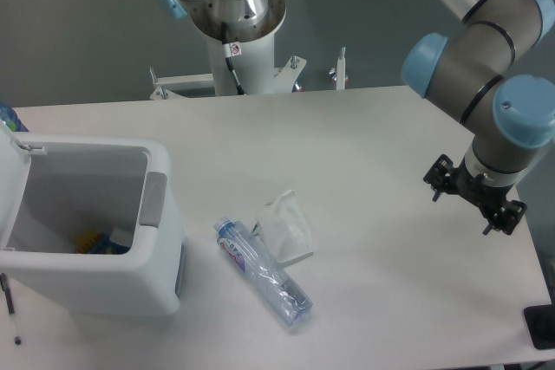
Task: Place the trash in the trash can
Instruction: 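Move the open gripper over the crumpled clear plastic bag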
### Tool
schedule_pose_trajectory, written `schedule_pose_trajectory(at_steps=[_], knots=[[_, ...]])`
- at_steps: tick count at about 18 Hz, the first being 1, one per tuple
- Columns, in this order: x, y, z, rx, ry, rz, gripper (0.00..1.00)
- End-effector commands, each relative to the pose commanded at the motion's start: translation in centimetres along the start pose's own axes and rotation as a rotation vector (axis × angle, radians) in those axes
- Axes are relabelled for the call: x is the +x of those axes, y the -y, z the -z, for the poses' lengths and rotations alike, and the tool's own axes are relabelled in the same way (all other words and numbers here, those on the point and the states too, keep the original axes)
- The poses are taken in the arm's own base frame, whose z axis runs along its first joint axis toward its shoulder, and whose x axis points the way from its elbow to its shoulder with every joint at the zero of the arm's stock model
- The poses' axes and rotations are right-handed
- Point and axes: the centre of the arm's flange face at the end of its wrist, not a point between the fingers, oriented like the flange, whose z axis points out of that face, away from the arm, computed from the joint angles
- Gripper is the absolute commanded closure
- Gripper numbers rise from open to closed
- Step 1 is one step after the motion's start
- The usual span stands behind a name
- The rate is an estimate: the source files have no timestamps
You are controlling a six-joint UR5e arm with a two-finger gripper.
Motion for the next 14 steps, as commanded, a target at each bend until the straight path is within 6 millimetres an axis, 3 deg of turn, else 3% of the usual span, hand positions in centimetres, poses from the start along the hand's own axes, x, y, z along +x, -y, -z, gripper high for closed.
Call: schedule_pose_trajectory(at_steps=[7, 14], knots=[[0.3, 0.6, 0.2, -0.001, 0.002, -0.008, 0.00], [1.5, 2.5, -1.3, 0.084, -0.046, 0.069, 0.00]])
